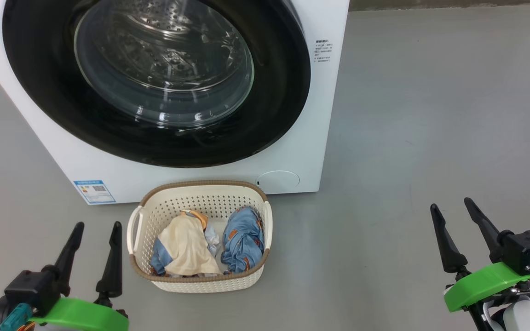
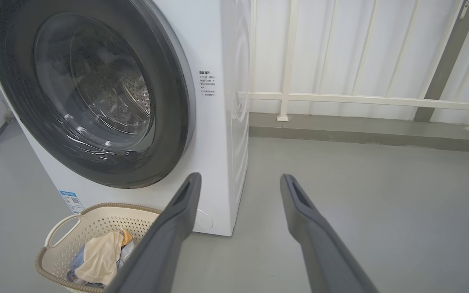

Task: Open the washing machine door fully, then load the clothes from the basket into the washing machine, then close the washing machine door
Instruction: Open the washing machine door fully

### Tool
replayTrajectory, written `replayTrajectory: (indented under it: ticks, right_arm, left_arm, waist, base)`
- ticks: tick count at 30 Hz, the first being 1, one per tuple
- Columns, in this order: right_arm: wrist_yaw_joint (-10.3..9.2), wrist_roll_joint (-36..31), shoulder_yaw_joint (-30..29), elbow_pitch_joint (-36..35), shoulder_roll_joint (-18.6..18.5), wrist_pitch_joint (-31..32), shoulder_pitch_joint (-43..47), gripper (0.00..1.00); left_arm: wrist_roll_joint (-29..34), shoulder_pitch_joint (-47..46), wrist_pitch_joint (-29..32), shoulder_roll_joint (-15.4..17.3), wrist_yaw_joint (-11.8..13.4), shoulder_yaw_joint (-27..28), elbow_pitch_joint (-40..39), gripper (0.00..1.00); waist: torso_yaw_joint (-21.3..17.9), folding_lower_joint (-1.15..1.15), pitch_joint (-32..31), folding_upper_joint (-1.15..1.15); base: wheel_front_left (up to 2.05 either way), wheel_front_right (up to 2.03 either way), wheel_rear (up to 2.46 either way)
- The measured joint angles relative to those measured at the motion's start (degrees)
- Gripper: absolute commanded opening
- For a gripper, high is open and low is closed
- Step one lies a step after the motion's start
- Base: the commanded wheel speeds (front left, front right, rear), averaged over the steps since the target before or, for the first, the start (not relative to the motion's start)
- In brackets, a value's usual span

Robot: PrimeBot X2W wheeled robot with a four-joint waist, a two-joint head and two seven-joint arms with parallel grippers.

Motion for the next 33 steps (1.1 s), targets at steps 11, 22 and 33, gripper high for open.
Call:
replayTrajectory:
  ticks: [11,22,33]
  right_arm:
    - [0.01,2.12,-2.01,0.27,1.26,0.00,-1.27,1.00]
    - [0.00,11.82,-5.69,-0.88,1.30,1.20,-13.06,1.00]
    - [0.00,35.38,-20.03,4.31,6.62,8.03,-24.83,0.00]
  left_arm:
    - [0.00,0.00,0.00,-0.16,0.00,-0.52,-0.19,1.00]
    - [-0.13,-0.11,0.00,-0.41,0.00,-2.12,-0.67,1.00]
    - [-0.57,-3.09,0.00,-1.02,0.00,-3.55,-0.89,1.00]
  waist:
    - [0.76,0.00,0.95,0.00]
    - [2.33,0.00,2.71,0.00]
    - [4.92,0.00,5.88,0.00]
  base:
    - [0.00,0.00,0.00]
    - [0.00,0.00,0.00]
    - [0.00,0.00,0.00]
